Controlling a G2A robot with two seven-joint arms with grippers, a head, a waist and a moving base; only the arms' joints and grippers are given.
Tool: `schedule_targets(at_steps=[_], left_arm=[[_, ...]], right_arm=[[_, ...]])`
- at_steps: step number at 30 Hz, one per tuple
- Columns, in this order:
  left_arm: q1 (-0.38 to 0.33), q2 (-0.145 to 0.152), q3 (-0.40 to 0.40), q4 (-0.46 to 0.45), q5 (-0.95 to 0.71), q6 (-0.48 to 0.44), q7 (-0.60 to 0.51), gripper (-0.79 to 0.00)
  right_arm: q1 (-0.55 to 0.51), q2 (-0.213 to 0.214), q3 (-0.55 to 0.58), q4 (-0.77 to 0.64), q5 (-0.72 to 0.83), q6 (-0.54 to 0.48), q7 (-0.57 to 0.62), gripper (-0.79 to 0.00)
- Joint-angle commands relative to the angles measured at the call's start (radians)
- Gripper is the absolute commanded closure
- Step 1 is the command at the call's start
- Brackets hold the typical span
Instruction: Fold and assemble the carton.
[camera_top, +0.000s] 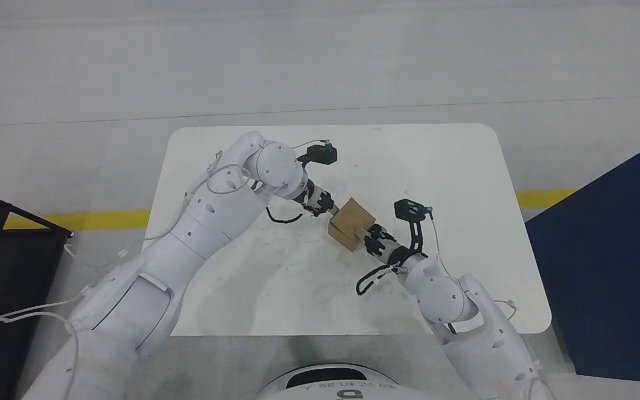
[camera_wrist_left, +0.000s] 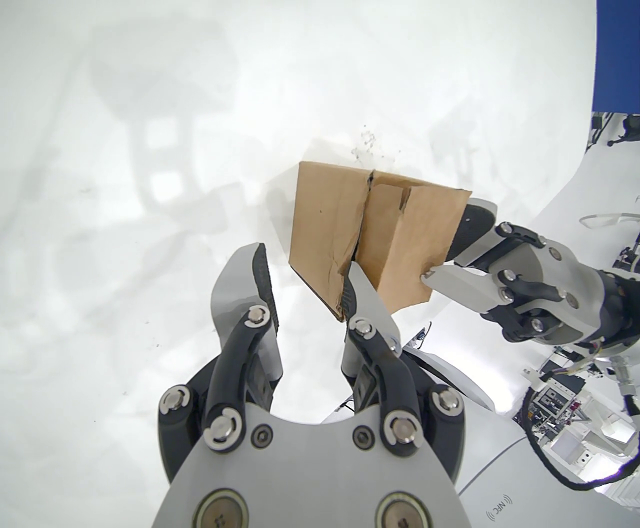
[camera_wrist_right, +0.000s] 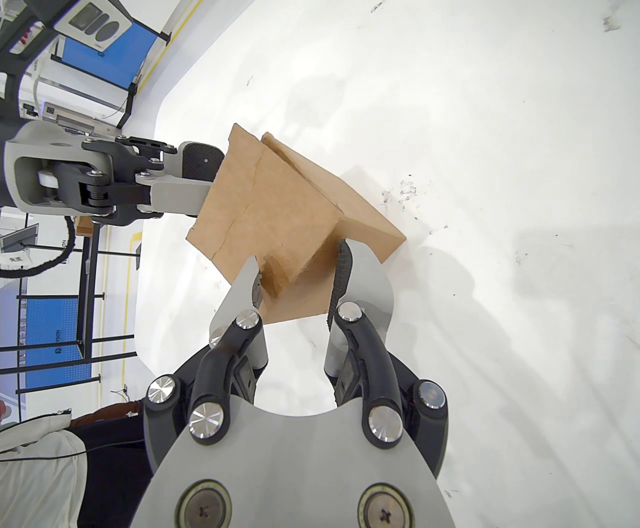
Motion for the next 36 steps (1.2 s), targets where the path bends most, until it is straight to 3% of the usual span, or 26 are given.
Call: schedule_targets(at_steps=[1, 9, 14, 21, 23, 30, 36], left_arm=[[0.004, 0.003, -0.007, 0.002, 0.005, 0.010, 0.005, -0.351], [0.034, 0.025, -0.052, -0.025, 0.031, 0.047, 0.005, -0.326], [0.059, 0.036, -0.080, -0.063, 0.017, 0.023, 0.016, -0.329], [0.071, 0.041, -0.092, -0.106, 0.011, 0.002, 0.027, -0.388], [0.068, 0.040, -0.083, -0.104, 0.014, -0.007, 0.015, -0.443], [0.049, 0.024, -0.051, -0.067, -0.014, -0.037, 0.021, -0.468], [0.020, 0.007, -0.020, -0.012, -0.019, -0.018, 0.016, -0.388]], right_arm=[[0.001, 0.000, 0.000, 0.001, -0.001, -0.001, 0.002, -0.292], [0.004, 0.000, 0.003, 0.007, -0.001, -0.003, 0.006, -0.289], [0.003, 0.001, 0.005, 0.007, 0.000, -0.005, 0.007, -0.292], [-0.001, 0.001, 0.006, 0.004, -0.002, -0.009, 0.006, -0.305], [-0.003, 0.002, 0.007, 0.002, -0.005, -0.009, 0.004, -0.311], [-0.013, 0.003, 0.010, -0.006, -0.009, -0.009, 0.002, -0.308], [-0.022, 0.004, 0.013, -0.013, -0.011, -0.012, 0.001, -0.305]])
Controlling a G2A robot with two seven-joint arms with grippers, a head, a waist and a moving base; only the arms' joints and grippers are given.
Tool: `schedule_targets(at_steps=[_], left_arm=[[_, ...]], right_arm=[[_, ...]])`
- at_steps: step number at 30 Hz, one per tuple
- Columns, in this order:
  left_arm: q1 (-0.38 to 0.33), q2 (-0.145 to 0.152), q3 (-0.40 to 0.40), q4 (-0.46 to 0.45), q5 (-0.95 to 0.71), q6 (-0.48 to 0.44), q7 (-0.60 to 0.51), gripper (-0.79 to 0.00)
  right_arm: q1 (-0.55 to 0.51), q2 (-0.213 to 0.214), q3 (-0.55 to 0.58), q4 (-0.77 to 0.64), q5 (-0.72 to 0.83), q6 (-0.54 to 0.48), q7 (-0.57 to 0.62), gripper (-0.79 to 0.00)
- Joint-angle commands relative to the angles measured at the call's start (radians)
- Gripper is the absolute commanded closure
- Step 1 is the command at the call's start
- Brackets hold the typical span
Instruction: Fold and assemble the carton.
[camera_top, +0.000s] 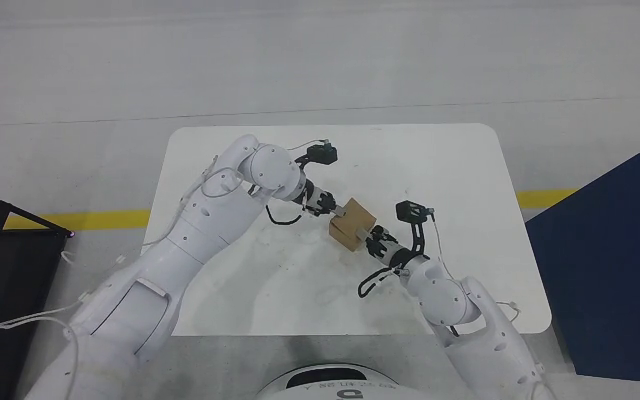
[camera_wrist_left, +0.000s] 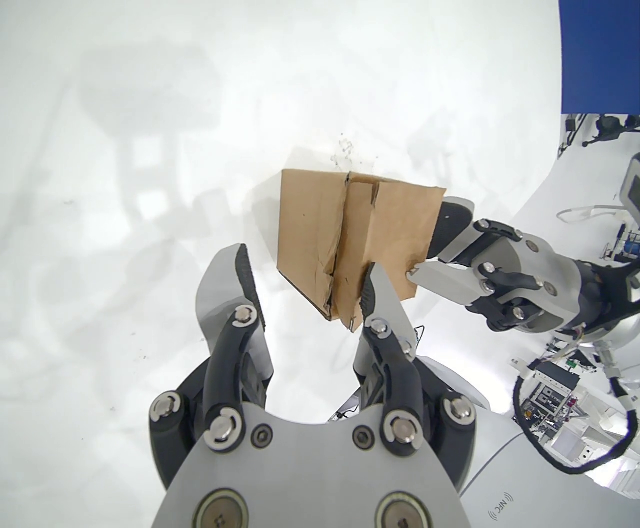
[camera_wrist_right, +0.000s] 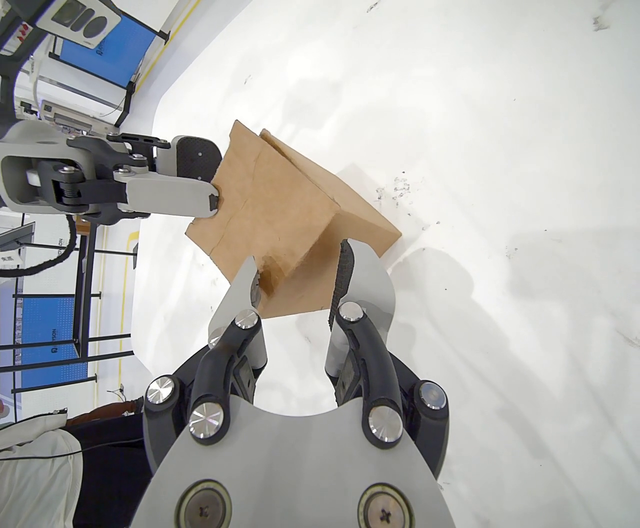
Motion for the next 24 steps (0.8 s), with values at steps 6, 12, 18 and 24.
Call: schedule_targets(at_steps=[6, 12, 18, 24], left_arm=[[-0.021, -0.014, 0.023, 0.035, 0.001, 0.015, 0.000, -0.372], [-0.029, -0.023, 0.037, 0.053, -0.002, 0.016, 0.001, -0.372], [-0.037, -0.031, 0.046, 0.075, -0.003, 0.022, 0.001, -0.369], [-0.036, -0.034, 0.046, 0.077, -0.008, 0.015, 0.012, -0.388]], right_arm=[[-0.005, 0.001, 0.003, -0.004, -0.002, 0.000, 0.000, -0.305], [-0.007, 0.001, 0.006, -0.007, -0.005, -0.002, 0.000, -0.302], [-0.011, 0.002, 0.011, -0.010, -0.003, -0.004, 0.000, -0.305], [-0.022, 0.003, 0.021, -0.023, 0.005, -0.019, -0.014, -0.314]])
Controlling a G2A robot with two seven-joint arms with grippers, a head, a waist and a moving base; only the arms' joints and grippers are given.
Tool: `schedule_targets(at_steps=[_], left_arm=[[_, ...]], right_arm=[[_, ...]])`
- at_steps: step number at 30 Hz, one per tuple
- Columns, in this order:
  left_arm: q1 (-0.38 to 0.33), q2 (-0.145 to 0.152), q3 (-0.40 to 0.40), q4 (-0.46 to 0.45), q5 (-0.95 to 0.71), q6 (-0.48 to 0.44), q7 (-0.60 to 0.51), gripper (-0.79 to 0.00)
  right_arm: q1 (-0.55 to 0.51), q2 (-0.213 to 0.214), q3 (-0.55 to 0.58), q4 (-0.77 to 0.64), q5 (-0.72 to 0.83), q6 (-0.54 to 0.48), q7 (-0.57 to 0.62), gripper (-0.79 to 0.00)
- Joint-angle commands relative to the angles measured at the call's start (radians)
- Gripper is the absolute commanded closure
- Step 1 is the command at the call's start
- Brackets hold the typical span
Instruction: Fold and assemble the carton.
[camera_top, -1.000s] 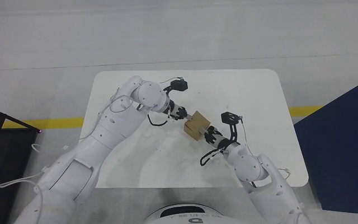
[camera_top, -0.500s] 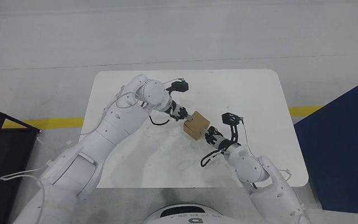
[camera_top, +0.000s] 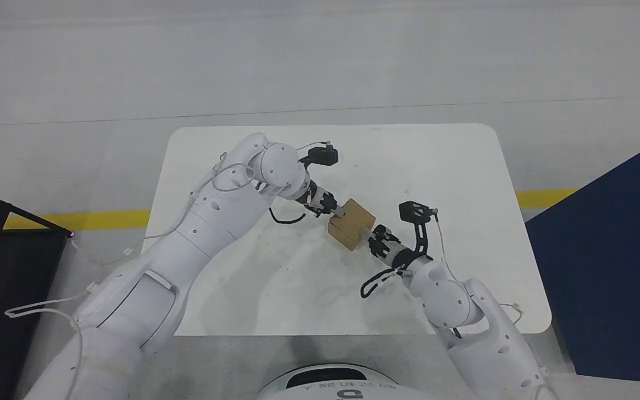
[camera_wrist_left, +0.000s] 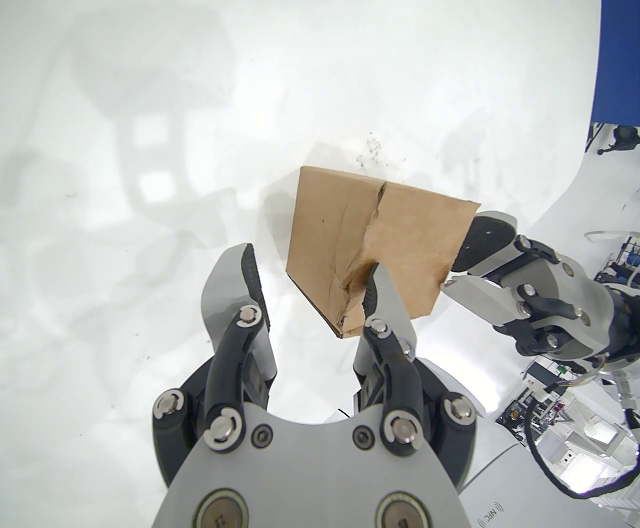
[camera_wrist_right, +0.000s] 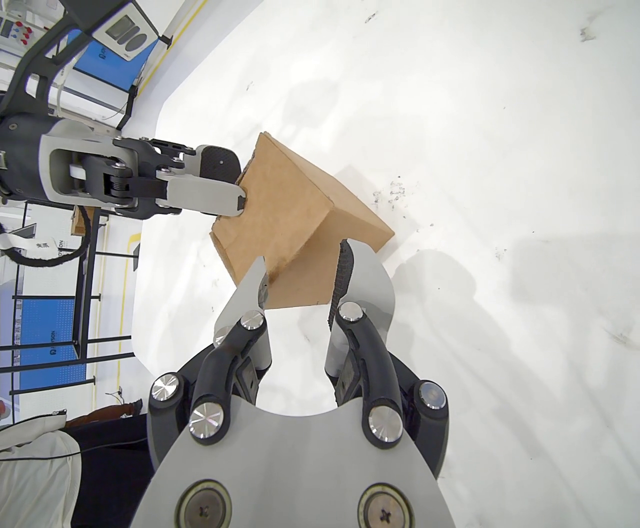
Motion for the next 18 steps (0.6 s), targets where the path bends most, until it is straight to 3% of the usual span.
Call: schedule_targets(at_steps=[1, 4, 6, 9, 18], left_arm=[[0.002, 0.001, -0.004, -0.001, -0.002, -0.004, 0.003, -0.397], [0.007, 0.003, -0.012, -0.007, -0.006, -0.012, 0.009, -0.551], [0.013, 0.006, -0.021, -0.015, -0.008, -0.016, 0.013, -0.579], [0.024, 0.014, -0.038, -0.029, -0.004, -0.016, 0.017, -0.588], [0.069, 0.040, -0.081, -0.083, 0.028, 0.007, 0.010, -0.505]], right_arm=[[-0.006, 0.001, 0.006, -0.008, 0.003, -0.006, -0.008, -0.314], [-0.017, 0.002, 0.017, -0.020, 0.009, -0.016, -0.018, -0.329], [-0.025, 0.003, 0.024, -0.030, 0.011, -0.022, -0.024, -0.339], [-0.036, 0.004, 0.036, -0.042, 0.013, -0.028, -0.030, -0.351], [-0.049, 0.006, 0.048, -0.050, 0.011, -0.036, -0.033, -0.363]])
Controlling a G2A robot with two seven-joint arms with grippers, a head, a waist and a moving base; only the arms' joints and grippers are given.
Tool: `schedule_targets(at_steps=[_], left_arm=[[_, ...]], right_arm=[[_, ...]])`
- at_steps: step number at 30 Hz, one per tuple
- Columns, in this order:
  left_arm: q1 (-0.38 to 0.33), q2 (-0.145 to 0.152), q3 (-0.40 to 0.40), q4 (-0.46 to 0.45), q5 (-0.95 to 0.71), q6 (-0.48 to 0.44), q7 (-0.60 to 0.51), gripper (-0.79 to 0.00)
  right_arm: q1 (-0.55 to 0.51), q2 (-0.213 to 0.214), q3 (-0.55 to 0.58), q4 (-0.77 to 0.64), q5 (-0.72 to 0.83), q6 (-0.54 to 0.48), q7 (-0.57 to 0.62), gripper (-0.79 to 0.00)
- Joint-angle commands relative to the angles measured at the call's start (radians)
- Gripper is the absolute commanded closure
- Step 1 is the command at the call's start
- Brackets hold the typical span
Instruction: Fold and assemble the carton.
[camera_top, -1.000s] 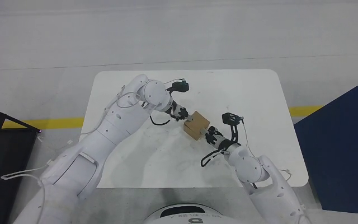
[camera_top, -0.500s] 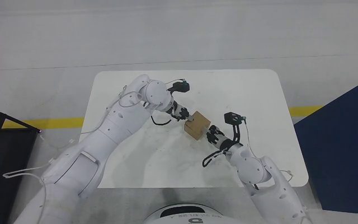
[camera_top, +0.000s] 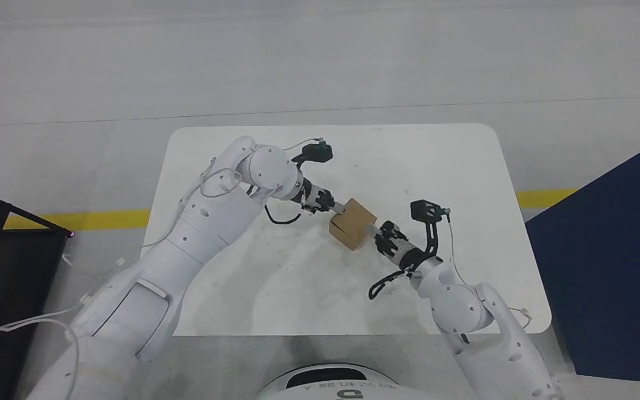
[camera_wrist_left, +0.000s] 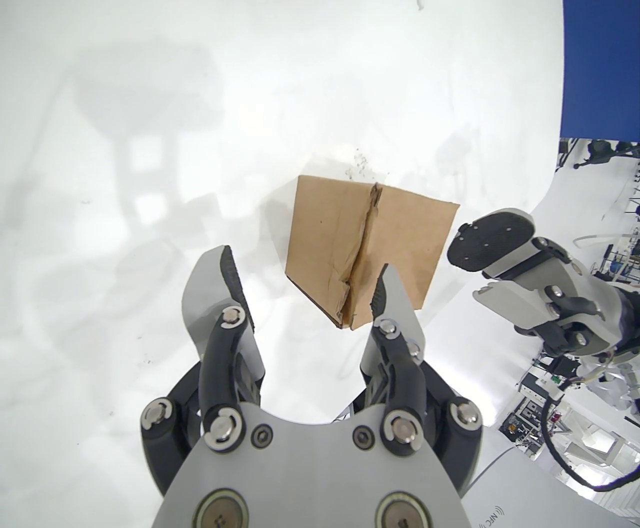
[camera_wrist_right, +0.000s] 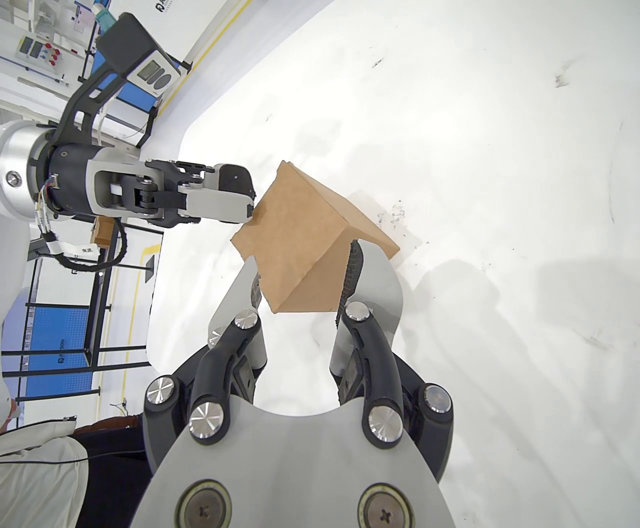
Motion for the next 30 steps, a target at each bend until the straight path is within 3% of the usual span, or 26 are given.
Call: schedule_targets(at_steps=[1, 4, 14, 16, 18, 19, 21, 22, 23, 24, 30], left_arm=[[0.006, 0.002, 0.004, -0.005, 0.016, 0.016, -0.013, -0.486], [0.005, -0.001, 0.019, -0.004, 0.028, 0.030, -0.021, -0.391], [-0.010, -0.017, 0.040, 0.003, 0.010, 0.023, -0.004, -0.345], [-0.006, -0.016, 0.027, 0.002, -0.011, 0.002, 0.006, -0.391], [0.001, -0.012, 0.013, -0.005, -0.021, -0.011, 0.012, -0.723], [0.007, -0.009, 0.004, -0.009, -0.028, -0.018, 0.015, -0.785], [0.021, -0.001, -0.017, -0.019, -0.037, -0.027, 0.021, -0.785], [0.032, 0.004, -0.032, -0.027, -0.050, -0.037, 0.027, -0.785], [0.046, 0.010, -0.050, -0.036, -0.066, -0.051, 0.035, -0.785], [0.062, 0.016, -0.072, -0.045, -0.087, -0.072, 0.044, -0.785], [0.220, 0.068, -0.262, -0.105, -0.295, -0.300, 0.090, -0.785]], right_arm=[[-0.001, 0.000, -0.001, 0.001, -0.001, -0.002, 0.002, -0.363], [-0.002, 0.000, -0.002, 0.002, -0.004, -0.004, 0.003, -0.360], [-0.023, 0.003, 0.018, -0.016, 0.002, -0.023, -0.015, -0.366], [-0.032, 0.004, 0.027, -0.026, 0.005, -0.030, -0.021, -0.369], [-0.042, 0.005, 0.037, -0.036, 0.007, -0.038, -0.027, -0.369], [-0.046, 0.005, 0.041, -0.042, 0.008, -0.042, -0.031, -0.366], [-0.055, 0.006, 0.049, -0.056, 0.012, -0.051, -0.040, -0.339], [-0.059, 0.006, 0.053, -0.065, 0.019, -0.058, -0.047, -0.259], [-0.062, 0.006, 0.057, -0.075, 0.029, -0.067, -0.056, -0.068], [-0.065, 0.005, 0.060, -0.083, 0.045, -0.079, -0.069, 0.000], [-0.016, -0.003, 0.027, -0.055, 0.061, -0.112, -0.128, 0.000]])
